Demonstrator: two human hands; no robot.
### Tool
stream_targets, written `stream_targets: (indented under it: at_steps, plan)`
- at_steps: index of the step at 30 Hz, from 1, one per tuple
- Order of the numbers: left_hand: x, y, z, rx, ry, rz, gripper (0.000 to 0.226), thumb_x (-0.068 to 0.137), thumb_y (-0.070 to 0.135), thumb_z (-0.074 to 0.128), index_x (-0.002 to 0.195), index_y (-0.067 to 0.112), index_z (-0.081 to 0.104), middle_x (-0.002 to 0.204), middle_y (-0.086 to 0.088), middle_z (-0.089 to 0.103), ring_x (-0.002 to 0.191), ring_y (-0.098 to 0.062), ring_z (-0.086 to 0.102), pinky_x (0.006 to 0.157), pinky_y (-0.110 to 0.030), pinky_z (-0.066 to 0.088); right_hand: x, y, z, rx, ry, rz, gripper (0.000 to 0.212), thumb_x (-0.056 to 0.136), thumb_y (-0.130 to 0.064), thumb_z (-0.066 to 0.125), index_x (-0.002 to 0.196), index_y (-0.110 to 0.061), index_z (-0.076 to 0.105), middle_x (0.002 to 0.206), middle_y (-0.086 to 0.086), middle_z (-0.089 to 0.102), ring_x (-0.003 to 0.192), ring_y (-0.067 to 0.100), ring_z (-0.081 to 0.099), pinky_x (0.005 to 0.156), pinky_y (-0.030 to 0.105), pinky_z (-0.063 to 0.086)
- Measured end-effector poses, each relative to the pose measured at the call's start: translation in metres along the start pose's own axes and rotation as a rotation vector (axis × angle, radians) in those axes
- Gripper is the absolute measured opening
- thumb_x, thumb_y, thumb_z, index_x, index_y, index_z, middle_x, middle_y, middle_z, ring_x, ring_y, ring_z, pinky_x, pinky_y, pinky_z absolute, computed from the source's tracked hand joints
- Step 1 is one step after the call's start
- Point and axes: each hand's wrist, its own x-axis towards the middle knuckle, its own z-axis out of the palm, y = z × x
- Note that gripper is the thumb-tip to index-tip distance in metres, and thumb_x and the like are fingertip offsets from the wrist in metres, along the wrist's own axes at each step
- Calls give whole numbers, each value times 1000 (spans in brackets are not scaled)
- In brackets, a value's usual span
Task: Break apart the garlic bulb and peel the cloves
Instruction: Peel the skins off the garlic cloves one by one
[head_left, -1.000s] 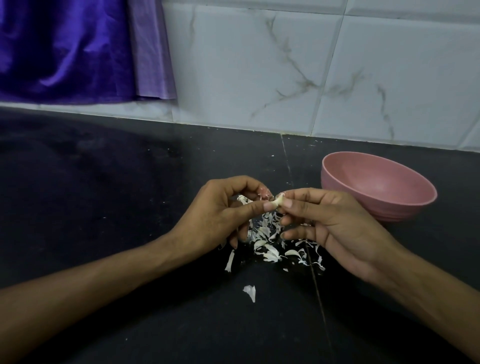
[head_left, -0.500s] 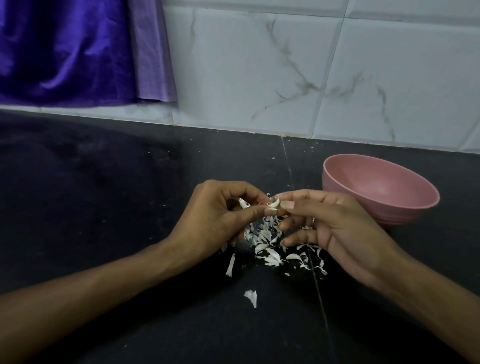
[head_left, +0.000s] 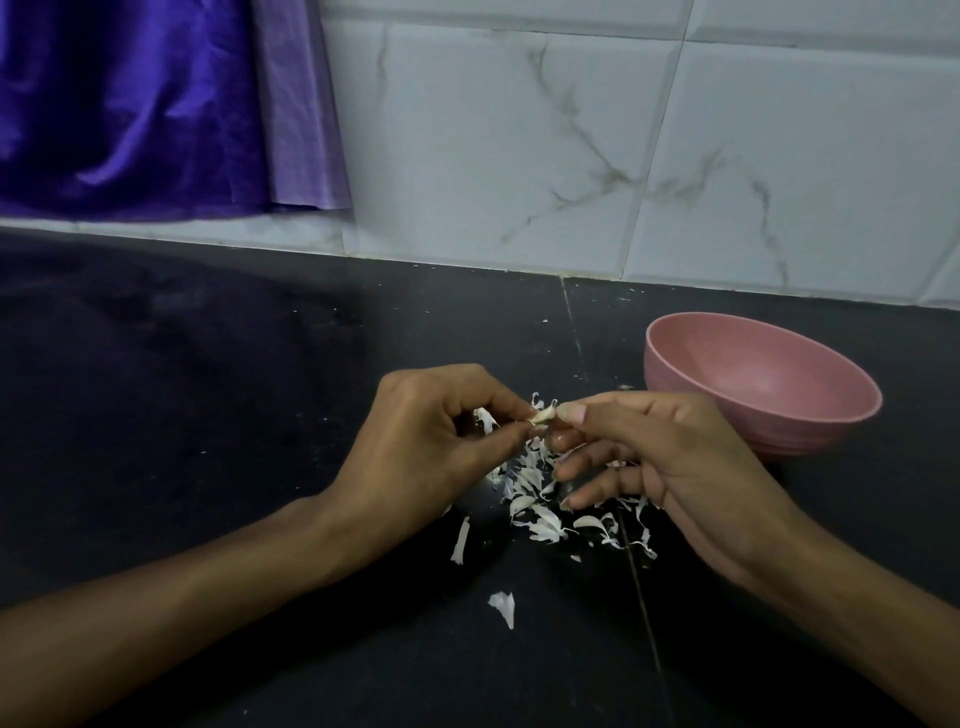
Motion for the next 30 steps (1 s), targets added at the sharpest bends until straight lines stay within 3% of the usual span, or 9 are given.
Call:
stream_targets:
  at_steps: [3, 6, 10, 17, 21, 25, 30]
  plan:
    - [1, 0, -1, 53, 2, 47, 6, 78, 16, 80, 83, 18, 77, 73, 10, 70, 54, -7, 59, 48, -16, 47, 0, 1, 1, -2, 3, -4, 32, 68, -26, 73, 85, 1, 76, 86, 24, 70, 67, 25, 66, 55, 30, 58]
    - [1, 0, 0, 89, -10, 92, 6, 79, 20, 76, 83, 16, 78, 75, 11, 70, 53, -1, 56, 51, -10, 43, -1, 2, 2, -41, 11, -31, 24, 72, -24, 74, 83, -2, 77, 82, 18, 71, 65, 23, 66, 56, 31, 59]
    - [1, 1, -1, 145, -11, 133, 10, 79, 23, 73, 83, 15, 78, 76, 13, 68, 52, -1, 55, 50, -15, 44, 0, 4, 0, -98, 37, -44, 9, 83, -11, 71, 82, -4, 77, 78, 15, 72, 61, 24, 66, 57, 33, 60]
    - [0, 1, 0, 158, -26, 155, 10, 80, 22, 72, 83, 14, 77, 77, 17, 66, 52, 0, 54, 51, -11, 42, 0, 2, 2, -110, 46, -67, 10, 85, -2, 68, 76, -2, 74, 70, 12, 69, 57, 22, 64, 54, 32, 58]
    - [-1, 2, 0, 47, 6, 39, 6, 79, 23, 78, 82, 17, 77, 66, 17, 65, 48, -7, 55, 47, -13, 42, -1, 0, 2, -116, 28, -90, 11, 84, -1, 68, 74, -3, 73, 70, 11, 69, 58, 20, 63, 51, 28, 55]
    - [3, 3, 1, -251, 2, -229, 13, 73, 27, 80, 76, 16, 75, 51, -4, 61, 35, -19, 49, 40, -19, 38, -2, 0, 0, -120, 23, -97, 8, 84, -1, 68, 77, 0, 73, 72, 11, 70, 57, 18, 62, 48, 25, 53]
    - [7, 7, 1, -469, -70, -382, 22, 72, 24, 75, 83, 5, 72, 46, -1, 56, 33, -13, 47, 36, -20, 39, 0, -3, -4, -134, 55, -104, 8, 84, -8, 70, 80, -4, 75, 74, 11, 71, 52, 15, 60, 47, 29, 55]
